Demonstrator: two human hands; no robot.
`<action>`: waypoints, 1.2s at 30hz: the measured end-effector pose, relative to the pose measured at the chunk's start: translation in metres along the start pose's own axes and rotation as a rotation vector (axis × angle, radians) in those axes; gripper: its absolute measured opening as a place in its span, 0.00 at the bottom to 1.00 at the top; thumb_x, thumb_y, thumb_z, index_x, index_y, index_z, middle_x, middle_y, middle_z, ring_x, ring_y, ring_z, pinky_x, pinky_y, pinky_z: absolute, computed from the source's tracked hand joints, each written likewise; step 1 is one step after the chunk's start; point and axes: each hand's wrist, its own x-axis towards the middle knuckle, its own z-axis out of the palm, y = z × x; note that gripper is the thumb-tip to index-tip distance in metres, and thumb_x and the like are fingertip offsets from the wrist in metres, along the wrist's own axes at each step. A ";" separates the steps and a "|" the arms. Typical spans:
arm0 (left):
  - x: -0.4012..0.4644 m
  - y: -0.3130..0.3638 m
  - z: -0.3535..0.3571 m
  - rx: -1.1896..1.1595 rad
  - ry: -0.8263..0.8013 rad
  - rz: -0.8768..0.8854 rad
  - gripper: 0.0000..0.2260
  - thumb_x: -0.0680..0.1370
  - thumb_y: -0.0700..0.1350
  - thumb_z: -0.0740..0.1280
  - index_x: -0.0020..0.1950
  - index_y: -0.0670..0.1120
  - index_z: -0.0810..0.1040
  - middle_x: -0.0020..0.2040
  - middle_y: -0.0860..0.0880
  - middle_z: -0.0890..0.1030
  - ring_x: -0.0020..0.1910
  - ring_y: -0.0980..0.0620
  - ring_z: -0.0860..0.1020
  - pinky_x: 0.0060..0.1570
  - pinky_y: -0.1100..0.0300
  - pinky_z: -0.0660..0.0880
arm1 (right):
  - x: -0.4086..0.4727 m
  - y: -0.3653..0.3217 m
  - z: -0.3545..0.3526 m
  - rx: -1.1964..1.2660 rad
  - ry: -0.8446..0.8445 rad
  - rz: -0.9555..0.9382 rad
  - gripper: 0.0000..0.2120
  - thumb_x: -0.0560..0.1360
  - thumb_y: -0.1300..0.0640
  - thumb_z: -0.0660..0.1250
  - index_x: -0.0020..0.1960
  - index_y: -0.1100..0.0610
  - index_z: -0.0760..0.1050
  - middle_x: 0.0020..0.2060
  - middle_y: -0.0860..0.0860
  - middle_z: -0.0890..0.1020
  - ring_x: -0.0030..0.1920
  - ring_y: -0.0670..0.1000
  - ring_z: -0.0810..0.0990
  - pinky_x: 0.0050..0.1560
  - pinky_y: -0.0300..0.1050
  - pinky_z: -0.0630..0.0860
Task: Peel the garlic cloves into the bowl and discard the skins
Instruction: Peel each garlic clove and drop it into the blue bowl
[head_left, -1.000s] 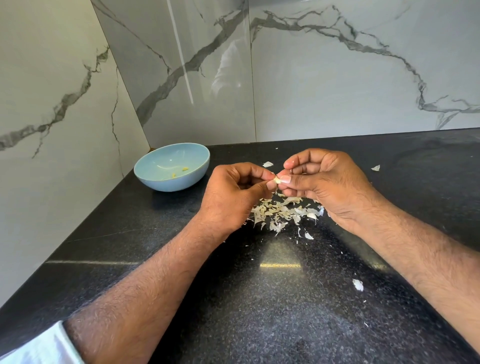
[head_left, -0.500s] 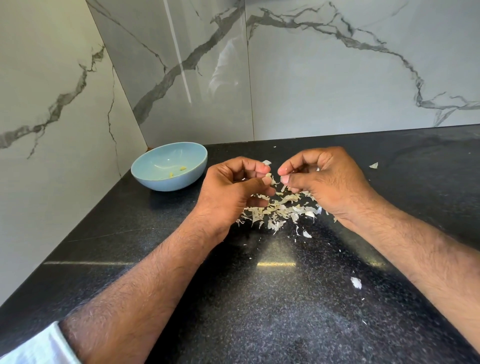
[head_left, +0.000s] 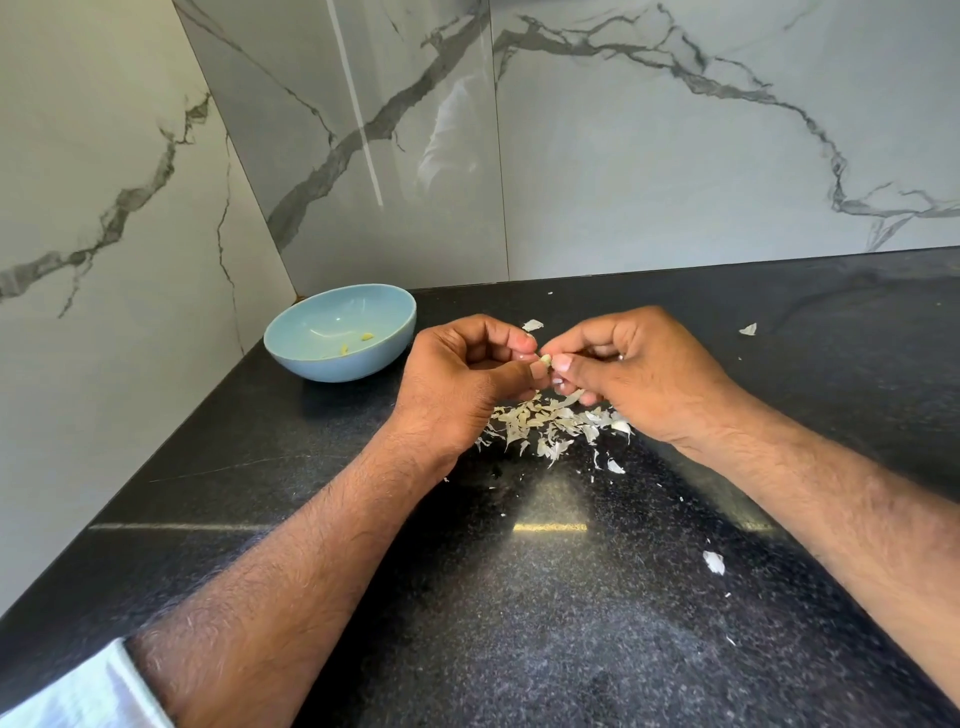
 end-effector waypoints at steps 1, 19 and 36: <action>0.000 0.000 0.001 0.003 -0.005 0.005 0.10 0.73 0.32 0.79 0.51 0.38 0.83 0.48 0.34 0.85 0.46 0.41 0.86 0.47 0.50 0.86 | 0.000 0.000 0.001 -0.025 0.016 -0.024 0.04 0.78 0.56 0.76 0.50 0.49 0.88 0.39 0.48 0.88 0.43 0.52 0.87 0.44 0.48 0.84; 0.001 0.000 -0.001 0.015 0.022 0.031 0.14 0.71 0.28 0.80 0.46 0.43 0.80 0.43 0.44 0.87 0.45 0.43 0.86 0.54 0.30 0.82 | 0.002 0.000 -0.003 0.311 -0.002 0.084 0.09 0.72 0.70 0.77 0.50 0.61 0.86 0.41 0.60 0.88 0.40 0.55 0.85 0.48 0.48 0.85; 0.002 -0.004 -0.001 0.302 0.022 0.180 0.09 0.75 0.37 0.81 0.48 0.44 0.82 0.43 0.45 0.88 0.43 0.40 0.88 0.45 0.38 0.86 | 0.002 0.001 -0.005 -0.013 0.065 -0.125 0.06 0.73 0.59 0.80 0.49 0.53 0.88 0.38 0.47 0.88 0.39 0.48 0.87 0.44 0.44 0.85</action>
